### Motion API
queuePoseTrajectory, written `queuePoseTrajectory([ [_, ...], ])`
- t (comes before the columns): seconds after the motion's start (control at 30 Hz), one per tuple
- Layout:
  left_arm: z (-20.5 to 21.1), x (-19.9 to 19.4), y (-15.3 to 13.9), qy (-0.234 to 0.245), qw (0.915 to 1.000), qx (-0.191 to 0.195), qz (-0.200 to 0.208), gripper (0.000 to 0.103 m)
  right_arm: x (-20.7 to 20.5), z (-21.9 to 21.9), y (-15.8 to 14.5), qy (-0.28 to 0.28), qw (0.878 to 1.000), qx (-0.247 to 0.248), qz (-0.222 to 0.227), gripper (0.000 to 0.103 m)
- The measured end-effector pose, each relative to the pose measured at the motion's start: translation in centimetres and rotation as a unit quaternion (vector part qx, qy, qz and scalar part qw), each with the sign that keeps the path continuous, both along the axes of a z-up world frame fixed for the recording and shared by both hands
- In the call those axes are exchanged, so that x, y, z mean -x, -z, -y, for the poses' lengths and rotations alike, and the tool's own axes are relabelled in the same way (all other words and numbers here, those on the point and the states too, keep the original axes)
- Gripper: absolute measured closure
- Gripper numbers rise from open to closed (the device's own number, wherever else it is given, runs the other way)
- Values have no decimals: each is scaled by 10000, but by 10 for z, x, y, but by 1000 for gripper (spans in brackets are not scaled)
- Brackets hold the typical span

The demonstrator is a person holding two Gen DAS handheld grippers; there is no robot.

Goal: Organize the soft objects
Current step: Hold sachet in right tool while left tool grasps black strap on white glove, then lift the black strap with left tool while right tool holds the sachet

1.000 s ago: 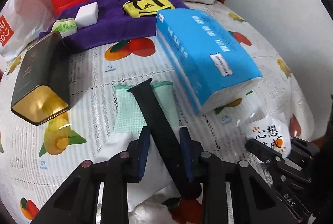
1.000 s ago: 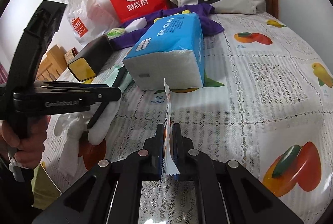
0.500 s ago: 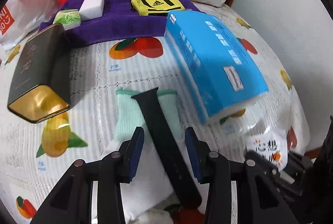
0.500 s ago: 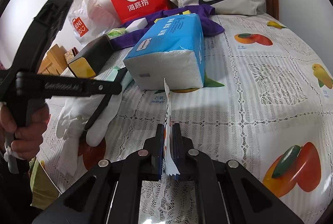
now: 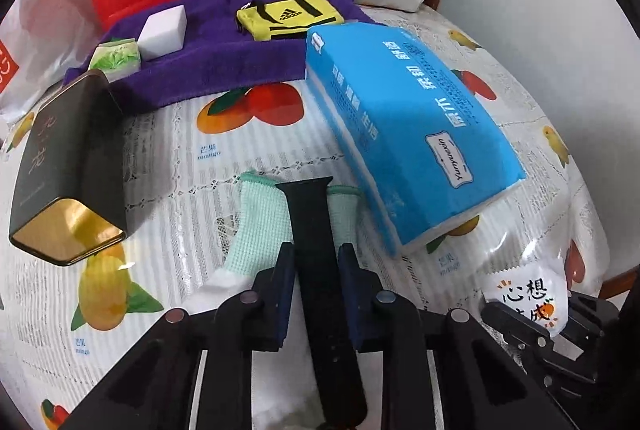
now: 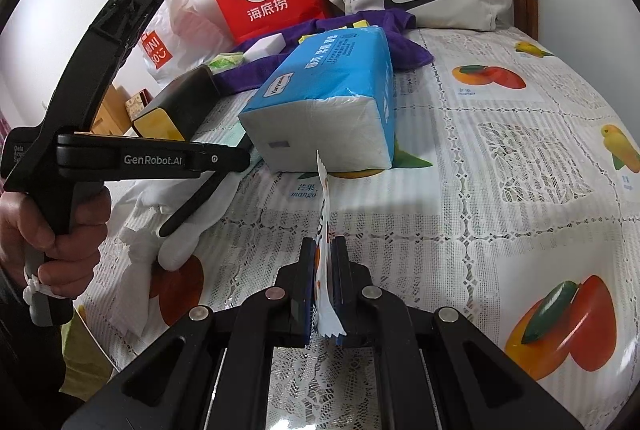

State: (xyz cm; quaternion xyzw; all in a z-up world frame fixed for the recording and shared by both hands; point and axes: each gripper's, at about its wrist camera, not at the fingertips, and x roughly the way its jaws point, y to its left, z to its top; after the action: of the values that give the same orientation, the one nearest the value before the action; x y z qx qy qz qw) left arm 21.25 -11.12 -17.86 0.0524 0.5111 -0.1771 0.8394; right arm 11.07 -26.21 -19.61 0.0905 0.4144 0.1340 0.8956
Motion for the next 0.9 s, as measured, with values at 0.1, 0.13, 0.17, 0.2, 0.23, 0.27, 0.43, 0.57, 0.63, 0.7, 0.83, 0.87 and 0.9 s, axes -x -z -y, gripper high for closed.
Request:
queuePoseTrajectory([
  [0.1,-10,2,-9,-59,9997,243,53,82,-1,-1,-1,-7,10000,17,-51,96],
  [0.13,-15,3,-13,-85,9994,326,68,82,-2,-1,-2,-5,10000,29,-69,96],
  [0.17,-18,3,-17,-104,9990,423,60,82,-2,-2,-2,-8,9999,59,-88,96],
  [0.2,-24,4,-20,-105,9983,577,19,82,-3,-2,-3,-11,9999,98,-107,96],
  [0.23,-26,4,-22,-112,9978,657,-3,82,-4,-3,-4,-10,9998,135,-130,97],
  [0.27,-30,5,-25,-136,9974,714,-1,82,-5,-4,-5,-13,9997,168,-151,97],
  [0.43,-56,8,-41,-284,9955,896,91,82,-5,-8,-18,-53,9995,287,-109,97],
  [0.57,-82,5,-51,-507,9926,1103,104,89,-9,-11,-31,-80,9995,314,-56,97],
  [0.63,-97,3,-57,-585,9896,1311,104,90,-12,-15,-37,-98,9993,371,-17,97],
  [0.7,-105,2,-60,-593,9877,1439,138,92,-15,-21,-43,-167,9991,397,17,97],
  [0.83,-108,0,-50,-603,9886,1379,-65,92,-21,-33,-49,-310,9982,506,19,97],
  [0.87,-106,0,-47,-561,9890,1363,-126,92,-23,-35,-49,-330,9981,522,-3,97],
  [0.9,-102,-1,-42,-531,9899,1302,-207,90,-23,-37,-48,-347,9981,517,-17,97],
])
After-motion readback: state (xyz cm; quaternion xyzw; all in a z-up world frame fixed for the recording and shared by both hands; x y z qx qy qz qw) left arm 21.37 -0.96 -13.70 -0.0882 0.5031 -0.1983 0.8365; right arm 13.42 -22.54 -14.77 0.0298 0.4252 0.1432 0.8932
